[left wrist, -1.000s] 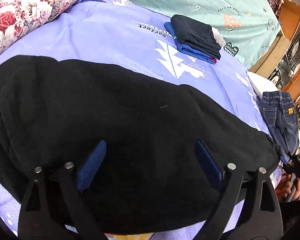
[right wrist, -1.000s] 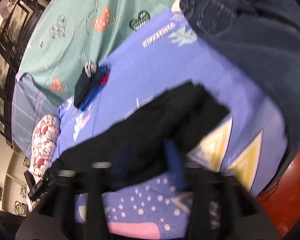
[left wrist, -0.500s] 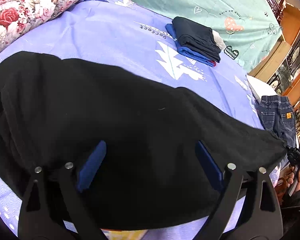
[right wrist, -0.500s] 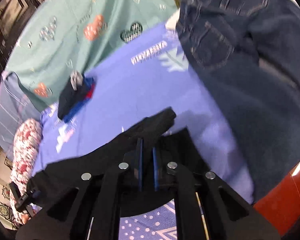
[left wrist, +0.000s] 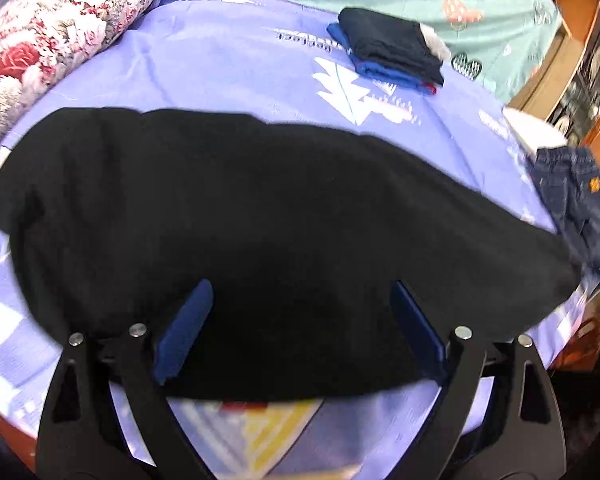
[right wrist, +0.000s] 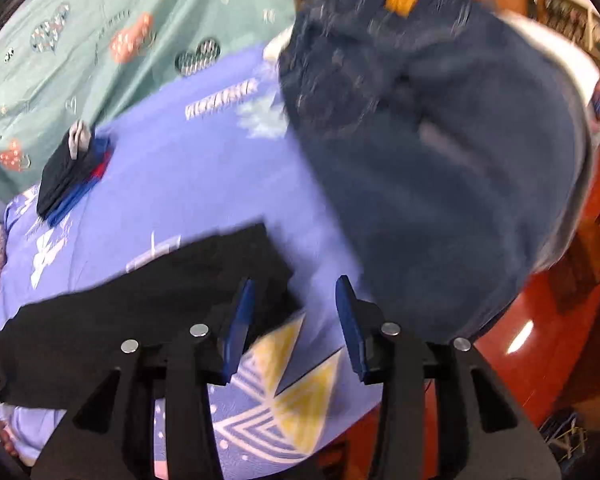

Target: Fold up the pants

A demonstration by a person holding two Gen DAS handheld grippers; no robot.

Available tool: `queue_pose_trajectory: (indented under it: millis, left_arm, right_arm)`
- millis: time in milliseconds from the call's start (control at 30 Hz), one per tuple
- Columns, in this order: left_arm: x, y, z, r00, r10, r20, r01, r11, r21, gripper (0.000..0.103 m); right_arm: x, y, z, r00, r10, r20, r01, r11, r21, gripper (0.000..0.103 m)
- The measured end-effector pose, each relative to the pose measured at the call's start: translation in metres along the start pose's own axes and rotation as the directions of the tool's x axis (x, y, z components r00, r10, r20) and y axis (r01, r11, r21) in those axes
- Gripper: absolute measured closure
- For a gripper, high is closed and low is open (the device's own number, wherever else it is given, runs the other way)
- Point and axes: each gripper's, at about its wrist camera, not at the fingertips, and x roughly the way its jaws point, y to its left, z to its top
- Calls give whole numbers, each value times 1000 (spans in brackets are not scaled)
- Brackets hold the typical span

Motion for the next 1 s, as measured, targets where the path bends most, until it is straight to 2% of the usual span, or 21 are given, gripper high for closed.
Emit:
queue_pose_trajectory:
  millis: [33, 100, 167, 200, 233, 267, 300, 333, 367, 400, 433, 500, 533, 600, 667, 700, 733, 767, 800, 867, 1000]
  left_arm:
    - [-2, 0, -3, 1000, 15, -9, -15, 1000, 14, 11]
    - [-4, -1, -9, 999, 33, -25, -32, 999, 38, 11]
    - [-6, -1, -13, 999, 41, -20, -40, 998, 51, 11]
    - [-6, 0, -14, 999, 44, -17, -43, 998, 53, 11]
    - [-7, 0, -15, 999, 46, -15, -45, 998, 50, 11]
    - [-7, 0, -14, 999, 50, -16, -49, 998, 47, 11]
    - [-8, -1, -13, 998, 54, -18, -53, 998, 47, 11]
    - [-11, -2, -12, 998, 58, -18, -57, 997, 46, 11]
    - [-16, -4, -9, 998, 54, -13, -53, 997, 51, 11]
    - [-23, -8, -5, 999, 33, 9, -33, 997, 64, 11]
    - [-32, -12, 1, 999, 27, 47, -31, 996, 86, 11]
    - [-44, -19, 11, 992, 49, 118, -63, 991, 120, 7]
    - [-46, -18, 16, 988, 63, 139, -80, 989, 121, 3]
    - [-41, -4, 27, 983, 98, 153, -110, 991, 72, 3]
    - [-25, 17, 32, 984, 134, 116, -135, 991, 2, 3]
    - [-14, 32, 32, 984, 159, 76, -156, 987, -44, 3]
    - [-3, 49, 28, 987, 158, 31, -155, 983, -94, 3]
    - [3, 57, 24, 990, 138, 8, -136, 983, -122, 3]
    - [2, 60, 19, 992, 121, 25, -118, 986, -120, 3]
    - [1, 55, 15, 990, 142, 24, -139, 987, -80, 3]
    - [1, 58, 14, 991, 135, 21, -133, 988, -78, 3]
  right_arm:
    - [-5, 3, 3, 999, 38, 17, -38, 999, -9, 60]
    - [-8, 24, 8, 977, 210, 23, -208, 977, -49, 58]
    - [4, 43, 7, 964, 264, -17, -264, 960, -90, 44]
    - [18, 53, 4, 966, 249, -64, -255, 961, -109, 42]
    - [37, 60, 0, 972, 191, -136, -208, 971, -122, 41]
    - [66, 65, -8, 955, 139, -264, -173, 978, -113, 40]
    - [74, 68, -11, 950, 133, -284, -172, 978, -116, 40]
    - [70, 77, -9, 959, 105, -262, -150, 976, -158, 39]
    - [66, 83, -6, 958, 114, -262, -162, 972, -170, 39]
    - [58, 93, 1, 953, 176, -247, -221, 961, -167, 39]
    - [46, 111, 10, 937, 267, -226, -309, 934, -179, 39]
    - [39, 152, 24, 904, 357, -237, -409, 883, -231, 34]
    - [41, 180, 30, 866, 418, -275, -484, 840, -245, 31]
    - [52, 228, 36, 789, 501, -355, -595, 767, -241, 30]
    - [73, 294, 35, 691, 564, -452, -701, 674, -231, 30]
    - [84, 324, 32, 652, 574, -495, -735, 638, -228, 30]
    - [102, 361, 27, 604, 576, -551, -770, 601, -216, 30]
    - [113, 382, 21, 576, 573, -583, -786, 584, -203, 30]
    - [131, 411, 13, 530, 567, -631, -809, 562, -174, 30]
    - [166, 454, 2, 467, 549, -693, -826, 550, -122, 30]
    - [204, 499, -15, 351, 493, -796, -849, 525, -50, 30]
